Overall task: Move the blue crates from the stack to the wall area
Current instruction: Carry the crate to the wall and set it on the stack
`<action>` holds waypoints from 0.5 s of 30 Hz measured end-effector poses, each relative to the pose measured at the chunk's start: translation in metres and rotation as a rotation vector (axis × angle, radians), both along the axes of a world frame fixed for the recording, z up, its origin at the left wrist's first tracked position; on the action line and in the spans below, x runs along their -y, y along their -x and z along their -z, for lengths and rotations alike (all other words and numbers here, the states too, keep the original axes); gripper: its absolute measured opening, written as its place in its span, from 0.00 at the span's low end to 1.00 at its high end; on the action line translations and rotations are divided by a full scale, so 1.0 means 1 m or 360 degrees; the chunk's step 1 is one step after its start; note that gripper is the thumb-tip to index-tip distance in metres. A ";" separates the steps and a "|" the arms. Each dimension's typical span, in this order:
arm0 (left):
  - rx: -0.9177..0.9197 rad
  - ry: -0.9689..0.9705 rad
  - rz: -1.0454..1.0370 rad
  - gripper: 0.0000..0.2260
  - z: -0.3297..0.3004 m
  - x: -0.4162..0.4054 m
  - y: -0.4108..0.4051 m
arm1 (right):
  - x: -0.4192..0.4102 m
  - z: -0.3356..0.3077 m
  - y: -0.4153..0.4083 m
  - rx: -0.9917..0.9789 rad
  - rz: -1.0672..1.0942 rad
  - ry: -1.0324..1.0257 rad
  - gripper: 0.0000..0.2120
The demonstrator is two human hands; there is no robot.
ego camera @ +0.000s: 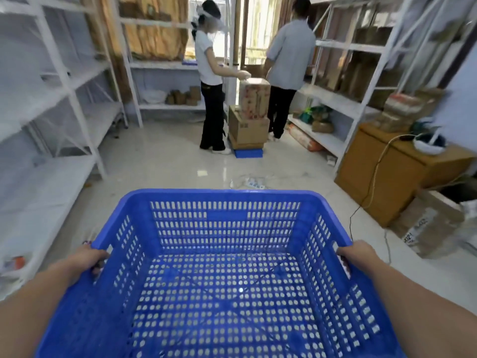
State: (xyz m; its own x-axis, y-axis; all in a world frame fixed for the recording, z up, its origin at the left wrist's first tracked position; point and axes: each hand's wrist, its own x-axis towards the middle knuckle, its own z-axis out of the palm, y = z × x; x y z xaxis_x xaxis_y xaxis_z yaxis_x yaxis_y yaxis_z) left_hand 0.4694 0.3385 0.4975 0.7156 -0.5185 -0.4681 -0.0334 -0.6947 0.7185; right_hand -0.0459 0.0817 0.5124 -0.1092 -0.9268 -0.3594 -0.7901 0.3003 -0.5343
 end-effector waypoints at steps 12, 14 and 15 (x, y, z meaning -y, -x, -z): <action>0.0075 0.0164 0.0204 0.20 -0.122 -0.008 -0.016 | -0.019 -0.144 -0.012 0.0025 -0.0080 0.0210 0.14; 0.0107 0.0191 0.0194 0.20 -0.141 -0.011 -0.016 | -0.020 -0.159 -0.015 0.0036 -0.0068 0.0254 0.13; 0.0124 0.0187 0.0203 0.20 -0.149 -0.013 -0.016 | -0.020 -0.166 -0.016 0.0014 -0.0073 0.0270 0.13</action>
